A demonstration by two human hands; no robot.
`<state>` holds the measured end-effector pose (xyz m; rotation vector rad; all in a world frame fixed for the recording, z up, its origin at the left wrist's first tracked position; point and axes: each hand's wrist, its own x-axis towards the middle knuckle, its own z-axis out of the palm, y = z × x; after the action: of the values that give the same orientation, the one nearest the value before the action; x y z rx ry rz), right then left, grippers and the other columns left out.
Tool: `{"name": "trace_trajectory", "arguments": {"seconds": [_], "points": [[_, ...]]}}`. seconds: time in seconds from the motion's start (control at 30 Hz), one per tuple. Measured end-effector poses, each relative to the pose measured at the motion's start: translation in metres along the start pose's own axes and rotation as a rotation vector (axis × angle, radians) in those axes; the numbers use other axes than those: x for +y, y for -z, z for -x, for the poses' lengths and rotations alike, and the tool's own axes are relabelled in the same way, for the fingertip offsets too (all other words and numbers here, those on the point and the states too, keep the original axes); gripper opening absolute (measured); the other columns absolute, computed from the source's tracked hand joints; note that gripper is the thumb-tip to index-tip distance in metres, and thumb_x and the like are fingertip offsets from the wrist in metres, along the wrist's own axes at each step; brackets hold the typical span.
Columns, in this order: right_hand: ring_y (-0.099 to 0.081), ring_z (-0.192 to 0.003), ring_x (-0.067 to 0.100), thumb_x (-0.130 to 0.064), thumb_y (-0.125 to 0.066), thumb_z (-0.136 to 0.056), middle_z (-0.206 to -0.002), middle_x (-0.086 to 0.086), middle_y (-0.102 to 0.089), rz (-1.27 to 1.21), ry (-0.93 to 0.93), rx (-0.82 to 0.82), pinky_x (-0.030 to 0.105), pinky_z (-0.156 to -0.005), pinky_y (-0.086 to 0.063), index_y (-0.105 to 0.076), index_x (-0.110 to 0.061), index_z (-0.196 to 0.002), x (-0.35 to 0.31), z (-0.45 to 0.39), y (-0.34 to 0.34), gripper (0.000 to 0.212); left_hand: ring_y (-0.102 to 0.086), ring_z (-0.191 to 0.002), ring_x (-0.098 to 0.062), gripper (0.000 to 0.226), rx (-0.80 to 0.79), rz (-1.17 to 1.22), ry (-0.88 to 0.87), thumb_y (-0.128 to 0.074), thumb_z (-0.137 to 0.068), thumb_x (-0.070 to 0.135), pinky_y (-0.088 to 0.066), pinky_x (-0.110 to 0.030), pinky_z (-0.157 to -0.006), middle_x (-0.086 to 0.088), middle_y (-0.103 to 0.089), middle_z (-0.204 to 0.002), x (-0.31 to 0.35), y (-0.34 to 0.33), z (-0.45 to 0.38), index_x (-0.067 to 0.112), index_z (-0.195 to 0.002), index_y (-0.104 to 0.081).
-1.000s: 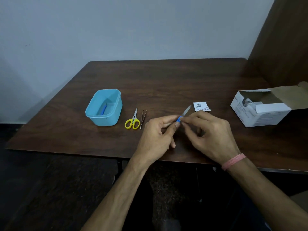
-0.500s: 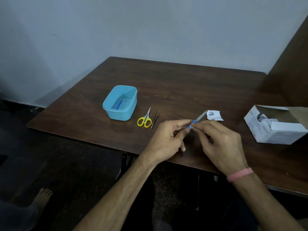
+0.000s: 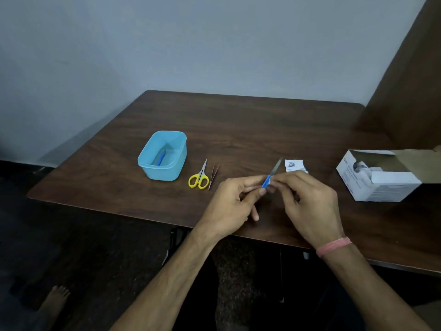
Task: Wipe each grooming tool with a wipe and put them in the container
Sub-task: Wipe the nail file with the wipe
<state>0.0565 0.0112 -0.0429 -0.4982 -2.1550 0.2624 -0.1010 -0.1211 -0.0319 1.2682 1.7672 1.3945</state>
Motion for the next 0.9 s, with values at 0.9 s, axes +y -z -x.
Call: {"name": "trace_trajectory", "arguments": {"seconds": [0.9], "points": [[-0.076,-0.093,0.011,-0.021,-0.075,-0.104,-0.106,-0.011,-0.080,-0.036,-0.051,-0.051,0.043,-0.075,-0.063,-0.085,-0.023,-0.110,0.0002,-0.0003,0.0019,0.012,-0.066,-0.059,-0.009,0.031,-0.014,-0.049,0.014,-0.063,-0.116,0.019,-0.048,-0.017,-0.053,0.015,-0.085,-0.116,0.0008,-0.0005,0.0013,0.030,-0.138,-0.079]]}}
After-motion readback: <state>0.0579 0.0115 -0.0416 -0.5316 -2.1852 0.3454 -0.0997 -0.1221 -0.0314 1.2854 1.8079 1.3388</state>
